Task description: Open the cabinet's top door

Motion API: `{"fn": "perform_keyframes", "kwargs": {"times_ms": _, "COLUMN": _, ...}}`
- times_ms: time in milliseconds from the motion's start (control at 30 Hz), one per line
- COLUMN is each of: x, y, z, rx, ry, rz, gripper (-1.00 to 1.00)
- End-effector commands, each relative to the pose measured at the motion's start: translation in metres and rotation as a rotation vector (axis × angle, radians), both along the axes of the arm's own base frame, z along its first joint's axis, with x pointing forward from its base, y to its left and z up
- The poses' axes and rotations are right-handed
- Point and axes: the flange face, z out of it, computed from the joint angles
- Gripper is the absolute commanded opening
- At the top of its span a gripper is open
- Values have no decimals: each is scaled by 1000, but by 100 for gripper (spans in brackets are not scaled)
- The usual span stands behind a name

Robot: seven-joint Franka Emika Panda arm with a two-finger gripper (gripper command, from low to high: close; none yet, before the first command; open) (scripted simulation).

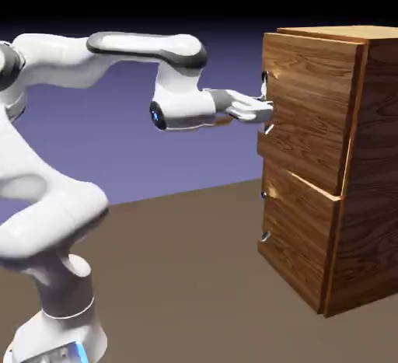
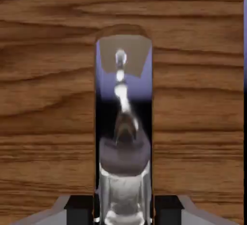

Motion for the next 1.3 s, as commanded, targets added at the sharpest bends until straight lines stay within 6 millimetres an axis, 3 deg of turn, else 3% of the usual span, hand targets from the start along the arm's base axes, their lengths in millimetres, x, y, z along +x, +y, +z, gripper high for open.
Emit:
{"fn": "perform_keyframes", "kwargs": {"times_ms": 0, "x": -3, "y": -2, "z": 0, "rx": 1, "ry": 0, "rz": 12, "gripper": -100}}
{"fn": "perform_keyframes", "kwargs": {"times_ms": 200, "x": -18, "y": -14, "z": 0, "rx": 1, "ry": 0, "rz": 82, "gripper": -100}}
{"fn": "perform_keyframes", "kwargs": {"times_ms": 633, "x": -70, "y": -72, "z": 0, "rx": 1, "ry": 0, "rz": 363, "gripper": -100}}
{"fn": "perform_keyframes", "kwargs": {"times_ms": 1000, "x": -100, "y": -131, "z": 0, "rx": 1, "ry": 0, "rz": 605, "gripper": -100}}
{"fn": "perform_keyframes", "kwargs": {"times_ms": 1267, "x": -114, "y": -188, "z": 0, "rx": 1, "ry": 0, "rz": 815, "gripper": -100}}
